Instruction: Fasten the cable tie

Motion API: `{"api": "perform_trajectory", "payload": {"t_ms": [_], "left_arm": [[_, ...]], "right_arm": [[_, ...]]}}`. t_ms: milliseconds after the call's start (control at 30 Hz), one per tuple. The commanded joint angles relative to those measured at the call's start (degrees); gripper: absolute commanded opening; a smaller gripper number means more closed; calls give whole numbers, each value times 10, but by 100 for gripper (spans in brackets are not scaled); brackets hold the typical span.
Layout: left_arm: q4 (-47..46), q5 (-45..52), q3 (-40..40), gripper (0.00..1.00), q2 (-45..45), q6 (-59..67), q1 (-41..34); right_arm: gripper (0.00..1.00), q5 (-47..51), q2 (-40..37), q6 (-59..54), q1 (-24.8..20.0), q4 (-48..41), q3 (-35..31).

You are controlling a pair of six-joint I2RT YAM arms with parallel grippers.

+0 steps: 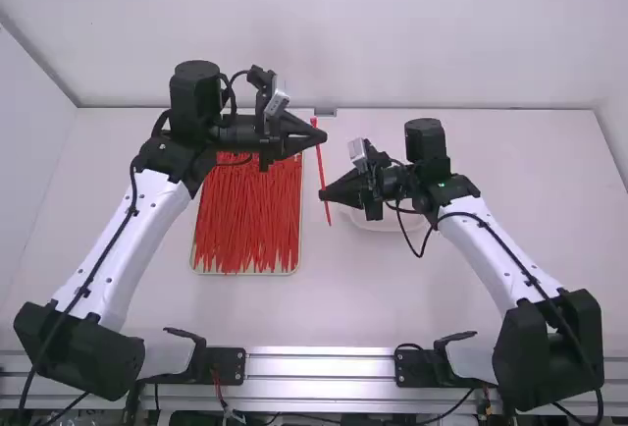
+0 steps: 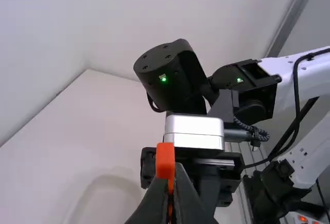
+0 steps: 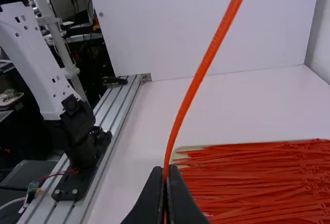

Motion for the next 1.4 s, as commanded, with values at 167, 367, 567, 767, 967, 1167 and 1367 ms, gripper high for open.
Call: {"api": "perform_trajectory", "payload": {"t_ms": [167, 367, 567, 767, 967, 1167, 1367], "left_arm": [[5, 12, -3, 38, 2, 8, -5], [21, 29, -3, 80, 2, 9, -5], [77, 71, -3, 99, 2, 22, -5], [137, 70, -3, 99, 2, 3, -6], [188, 66, -3, 84, 2, -33, -10], [237, 66, -3, 61, 2, -77, -9], [248, 38, -3, 53, 2, -97, -10]], "right_arm": [[0, -31, 2, 0, -14, 15, 17], [0, -53, 2, 0, -34, 29, 17], [0, -58, 2, 0, -43, 33, 17], [0, -69, 2, 35, -52, 83, 17], [0, -68, 2, 99, -49, 165, 17], [0, 0, 2, 174, -22, 229, 17], [0, 47, 2, 196, 1, 243, 17]]}}
